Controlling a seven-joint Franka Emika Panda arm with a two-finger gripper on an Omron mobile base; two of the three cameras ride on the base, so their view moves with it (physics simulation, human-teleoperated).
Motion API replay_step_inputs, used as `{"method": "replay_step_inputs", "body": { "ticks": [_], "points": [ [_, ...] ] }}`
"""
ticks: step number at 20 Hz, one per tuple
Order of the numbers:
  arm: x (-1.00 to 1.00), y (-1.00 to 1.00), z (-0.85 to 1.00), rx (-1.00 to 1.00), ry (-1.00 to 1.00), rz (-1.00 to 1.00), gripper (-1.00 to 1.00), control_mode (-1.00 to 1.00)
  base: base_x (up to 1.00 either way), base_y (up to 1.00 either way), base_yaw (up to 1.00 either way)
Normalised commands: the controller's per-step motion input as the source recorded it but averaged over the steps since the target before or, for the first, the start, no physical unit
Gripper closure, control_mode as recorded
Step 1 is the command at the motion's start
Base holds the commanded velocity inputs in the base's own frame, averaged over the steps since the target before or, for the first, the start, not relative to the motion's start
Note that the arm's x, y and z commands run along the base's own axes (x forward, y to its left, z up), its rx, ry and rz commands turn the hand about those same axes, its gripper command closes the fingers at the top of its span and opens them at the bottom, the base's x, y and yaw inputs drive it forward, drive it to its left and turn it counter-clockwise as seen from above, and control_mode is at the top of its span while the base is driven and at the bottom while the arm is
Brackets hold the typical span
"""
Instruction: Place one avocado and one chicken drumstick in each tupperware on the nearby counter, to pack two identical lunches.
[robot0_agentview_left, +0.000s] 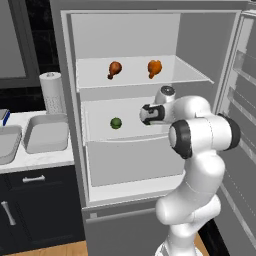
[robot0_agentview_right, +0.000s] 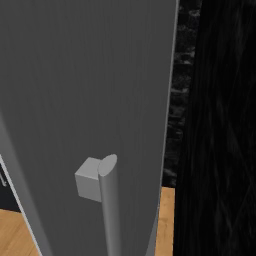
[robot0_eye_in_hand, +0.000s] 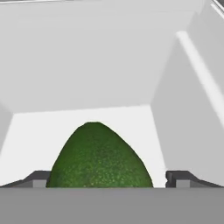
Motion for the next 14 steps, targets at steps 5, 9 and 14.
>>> {"method": "replay_step_inputs", "body": {
  "ticks": [5,9,14],
  "points": [
    [-0.26,0.01,-0.11,0.0,0.0,0.0,1.0,-1.0,0.0,0.0,0.0],
    [-1.0,0.09,-0.23,0.0,-0.07,0.0,1.0,-1.0,0.0,0.0,0.0],
    [-1.0,0.14,0.67,0.0,-0.3,-0.04,1.0,-1.0,0.0,0.0,0.0]
  ]
}}
